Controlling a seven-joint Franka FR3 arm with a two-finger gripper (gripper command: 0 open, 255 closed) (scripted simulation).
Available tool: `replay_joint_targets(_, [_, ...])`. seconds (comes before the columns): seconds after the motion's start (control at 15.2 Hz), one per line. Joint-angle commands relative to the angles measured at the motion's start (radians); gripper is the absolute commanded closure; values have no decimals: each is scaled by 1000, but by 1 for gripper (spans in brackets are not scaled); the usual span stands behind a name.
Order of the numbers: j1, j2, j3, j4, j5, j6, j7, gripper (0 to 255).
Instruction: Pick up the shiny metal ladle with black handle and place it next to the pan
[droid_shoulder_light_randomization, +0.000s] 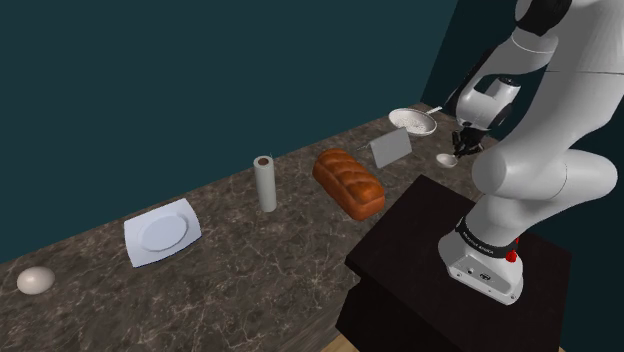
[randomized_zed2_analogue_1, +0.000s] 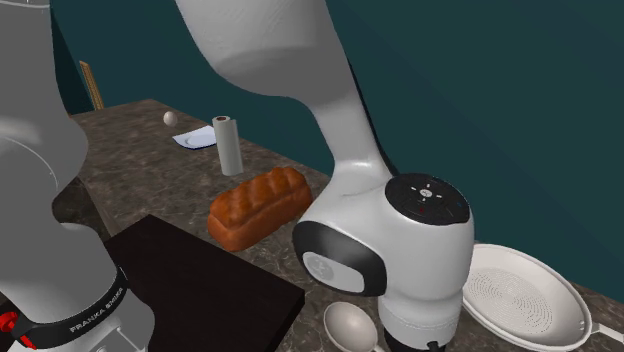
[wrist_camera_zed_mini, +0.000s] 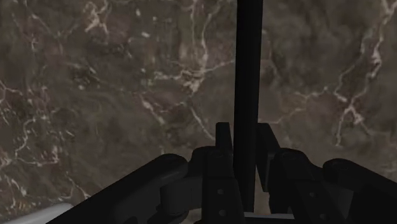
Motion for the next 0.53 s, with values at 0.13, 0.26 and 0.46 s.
replay_joint_targets(0.13, [-50,58,63,18,57,44,-47,255])
replay_joint_targets(0.26, [-77,88,95,29,82,66,-69,255])
replay_joint_targets(0.46, [-96,109,116,36,95,81,-82,255])
